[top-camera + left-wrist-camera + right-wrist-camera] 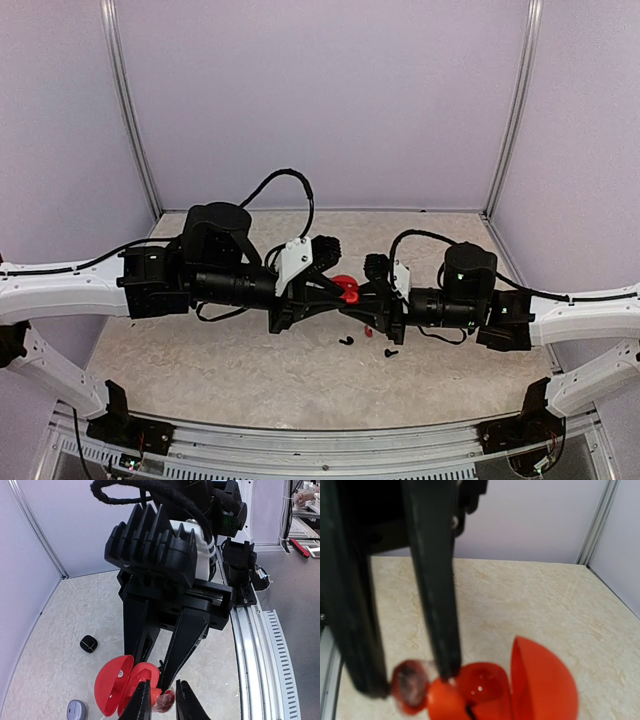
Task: Insert the wireless bluetooth earbuds into the charging case
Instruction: Adjust the right earbud in the right side groove of the charging case.
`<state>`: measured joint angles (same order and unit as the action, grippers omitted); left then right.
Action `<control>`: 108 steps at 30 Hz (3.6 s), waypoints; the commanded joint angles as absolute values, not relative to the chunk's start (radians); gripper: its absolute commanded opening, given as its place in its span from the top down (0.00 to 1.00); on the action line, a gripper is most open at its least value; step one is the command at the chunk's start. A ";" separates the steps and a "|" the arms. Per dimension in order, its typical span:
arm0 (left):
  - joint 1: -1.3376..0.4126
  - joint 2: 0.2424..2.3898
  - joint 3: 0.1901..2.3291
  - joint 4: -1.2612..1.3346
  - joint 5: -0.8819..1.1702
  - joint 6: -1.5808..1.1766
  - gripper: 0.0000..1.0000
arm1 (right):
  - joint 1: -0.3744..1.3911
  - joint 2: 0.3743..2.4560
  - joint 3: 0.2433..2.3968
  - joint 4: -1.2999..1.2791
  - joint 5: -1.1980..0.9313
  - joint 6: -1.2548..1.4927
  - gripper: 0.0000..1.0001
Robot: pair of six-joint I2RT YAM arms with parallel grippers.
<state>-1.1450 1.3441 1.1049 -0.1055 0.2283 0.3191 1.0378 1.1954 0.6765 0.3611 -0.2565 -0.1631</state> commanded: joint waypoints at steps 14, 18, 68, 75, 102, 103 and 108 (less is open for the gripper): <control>-1.123 1.361 1.097 -0.087 0.256 0.314 0.86 | 1.032 1.145 0.672 0.413 -0.350 -0.161 1.00; -1.119 1.361 1.092 -0.081 0.262 0.319 0.86 | 1.032 1.133 0.663 0.426 -0.368 -0.161 1.00; -1.166 1.308 1.104 -0.140 0.258 0.458 0.39 | 1.025 1.207 0.699 0.368 -0.519 -0.153 1.00; -1.167 1.272 1.109 -0.184 0.261 0.486 0.36 | 1.025 1.205 0.699 0.362 -0.533 -0.153 1.00; -1.181 1.323 1.105 -0.141 0.228 0.494 0.43 | 1.034 1.264 0.751 0.317 -0.590 -0.169 1.00; -1.180 1.330 1.104 -0.135 0.225 0.492 0.44 | 1.035 1.264 0.751 0.316 -0.589 -0.171 1.00; -1.166 1.354 1.100 -0.105 0.224 0.467 0.48 | 1.041 1.254 0.746 0.316 -0.585 -0.176 1.00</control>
<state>-1.1751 1.3331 1.1046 -0.1631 0.2321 0.4938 1.0317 1.2549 0.7231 0.3241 -0.5694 -0.1665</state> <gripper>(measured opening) 0.533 0.214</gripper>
